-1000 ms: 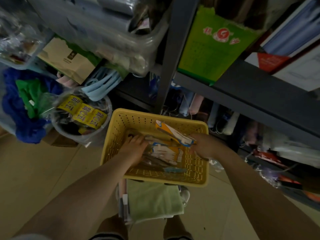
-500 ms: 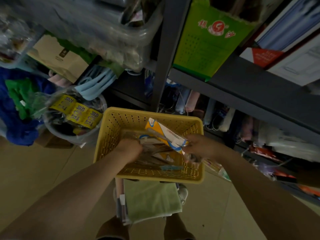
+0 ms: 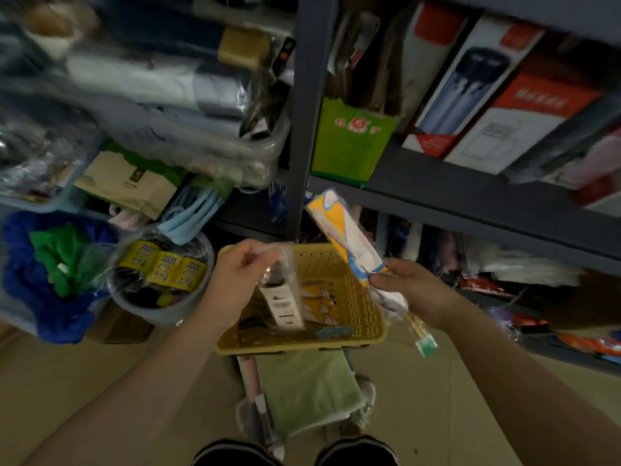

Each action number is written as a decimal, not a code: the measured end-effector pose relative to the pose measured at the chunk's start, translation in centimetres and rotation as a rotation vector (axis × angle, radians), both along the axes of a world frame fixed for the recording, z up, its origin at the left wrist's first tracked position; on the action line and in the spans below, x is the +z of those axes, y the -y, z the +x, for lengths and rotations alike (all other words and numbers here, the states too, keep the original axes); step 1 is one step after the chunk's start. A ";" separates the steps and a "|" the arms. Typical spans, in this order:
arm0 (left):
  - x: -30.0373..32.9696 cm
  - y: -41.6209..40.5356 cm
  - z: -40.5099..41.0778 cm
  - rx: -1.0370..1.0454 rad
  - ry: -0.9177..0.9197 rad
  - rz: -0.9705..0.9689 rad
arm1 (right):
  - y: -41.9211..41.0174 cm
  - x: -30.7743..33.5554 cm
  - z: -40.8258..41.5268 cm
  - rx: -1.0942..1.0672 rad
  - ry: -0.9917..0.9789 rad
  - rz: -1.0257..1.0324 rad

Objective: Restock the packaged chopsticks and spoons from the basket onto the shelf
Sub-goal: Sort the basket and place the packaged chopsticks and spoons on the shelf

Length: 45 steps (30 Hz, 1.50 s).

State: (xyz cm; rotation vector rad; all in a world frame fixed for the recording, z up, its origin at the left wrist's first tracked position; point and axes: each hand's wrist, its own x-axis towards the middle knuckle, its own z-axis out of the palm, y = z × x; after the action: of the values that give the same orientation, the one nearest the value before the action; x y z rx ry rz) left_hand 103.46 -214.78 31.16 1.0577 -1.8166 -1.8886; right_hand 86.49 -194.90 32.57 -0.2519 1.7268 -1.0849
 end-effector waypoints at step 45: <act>30.6 -19.1 -34.7 -0.030 -0.186 -0.147 | -9.5 31.0 -25.8 -0.082 -1.006 0.055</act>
State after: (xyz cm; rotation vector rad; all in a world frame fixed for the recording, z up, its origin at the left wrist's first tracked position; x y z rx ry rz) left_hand 68.74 -195.71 61.78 0.7827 -1.8407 -1.7739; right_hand 60.69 -185.35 63.60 -0.7956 2.6592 -1.0288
